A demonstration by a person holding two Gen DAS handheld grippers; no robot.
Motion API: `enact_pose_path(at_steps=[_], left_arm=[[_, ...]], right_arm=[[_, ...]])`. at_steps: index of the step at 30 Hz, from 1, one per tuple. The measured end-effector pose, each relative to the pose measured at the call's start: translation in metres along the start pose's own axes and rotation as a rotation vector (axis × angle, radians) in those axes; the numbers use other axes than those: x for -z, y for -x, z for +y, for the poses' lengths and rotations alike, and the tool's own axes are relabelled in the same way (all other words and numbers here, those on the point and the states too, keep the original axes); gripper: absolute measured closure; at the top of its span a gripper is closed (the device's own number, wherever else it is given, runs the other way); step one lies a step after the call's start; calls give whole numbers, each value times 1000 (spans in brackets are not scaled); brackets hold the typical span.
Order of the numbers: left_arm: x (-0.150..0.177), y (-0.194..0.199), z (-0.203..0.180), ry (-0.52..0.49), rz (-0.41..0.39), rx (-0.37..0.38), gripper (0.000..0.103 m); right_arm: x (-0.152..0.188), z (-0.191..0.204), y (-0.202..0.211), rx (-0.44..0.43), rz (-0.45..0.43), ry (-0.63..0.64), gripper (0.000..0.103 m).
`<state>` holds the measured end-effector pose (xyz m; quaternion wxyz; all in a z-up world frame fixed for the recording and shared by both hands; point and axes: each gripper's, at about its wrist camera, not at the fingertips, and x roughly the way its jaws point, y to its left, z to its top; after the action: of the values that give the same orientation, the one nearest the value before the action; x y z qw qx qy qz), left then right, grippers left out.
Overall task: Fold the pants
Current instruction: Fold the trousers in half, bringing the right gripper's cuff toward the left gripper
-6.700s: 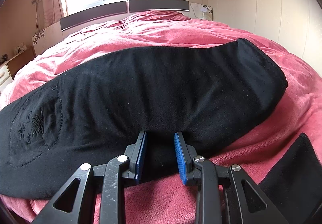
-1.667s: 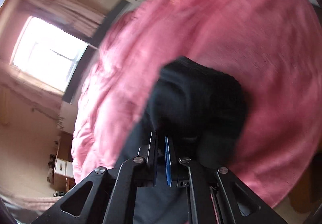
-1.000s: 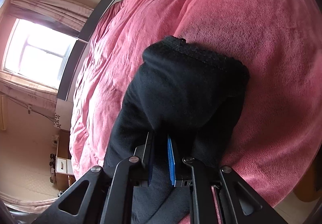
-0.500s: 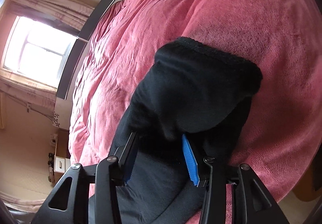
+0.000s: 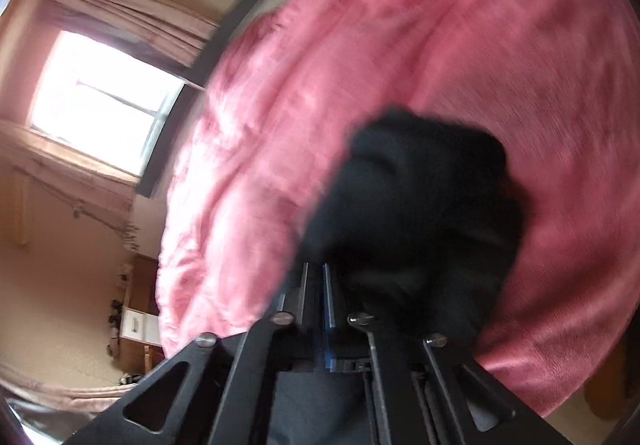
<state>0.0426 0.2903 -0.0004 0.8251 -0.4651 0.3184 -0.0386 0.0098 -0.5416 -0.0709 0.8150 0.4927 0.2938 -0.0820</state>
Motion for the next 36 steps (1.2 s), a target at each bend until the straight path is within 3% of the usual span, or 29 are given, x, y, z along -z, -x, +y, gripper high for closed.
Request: enact_pose_path(at_steps=[5, 8, 11, 15, 17, 19, 22, 24, 27, 30, 34, 36], left_arm=[[-9, 37, -3, -64, -56, 43, 93], [5, 42, 11, -84, -14, -24, 93], [29, 39, 40, -99, 24, -141, 93], [50, 28, 75, -24, 41, -167, 92], [55, 22, 81, -9, 53, -176, 92], [59, 16, 79, -22, 56, -176, 92], [57, 18, 78, -27, 41, -181, 92], [56, 23, 77, -6, 15, -153, 92], [54, 25, 71, -31, -7, -171, 92], [57, 23, 70, -46, -15, -186, 92], [58, 22, 70, -39, -23, -181, 92], [57, 24, 69, -37, -32, -167, 92]], right_arm=[[-8, 31, 26, -99, -49, 80, 102], [-1, 24, 24, -33, 26, 72, 101], [11, -1, 14, 92, 122, 42, 97], [16, -40, 5, 168, 165, -27, 92], [12, -50, 2, 135, 138, -53, 76], [9, -51, 1, 104, 112, -47, 66], [8, -45, 0, 173, 113, 10, 65], [11, -37, 8, 147, 94, 13, 64], [9, -29, 11, 126, 119, 21, 64], [24, -12, -3, 27, 281, 31, 64], [91, 33, -43, -28, 600, 182, 64], [123, 49, -58, -35, 692, 222, 64]])
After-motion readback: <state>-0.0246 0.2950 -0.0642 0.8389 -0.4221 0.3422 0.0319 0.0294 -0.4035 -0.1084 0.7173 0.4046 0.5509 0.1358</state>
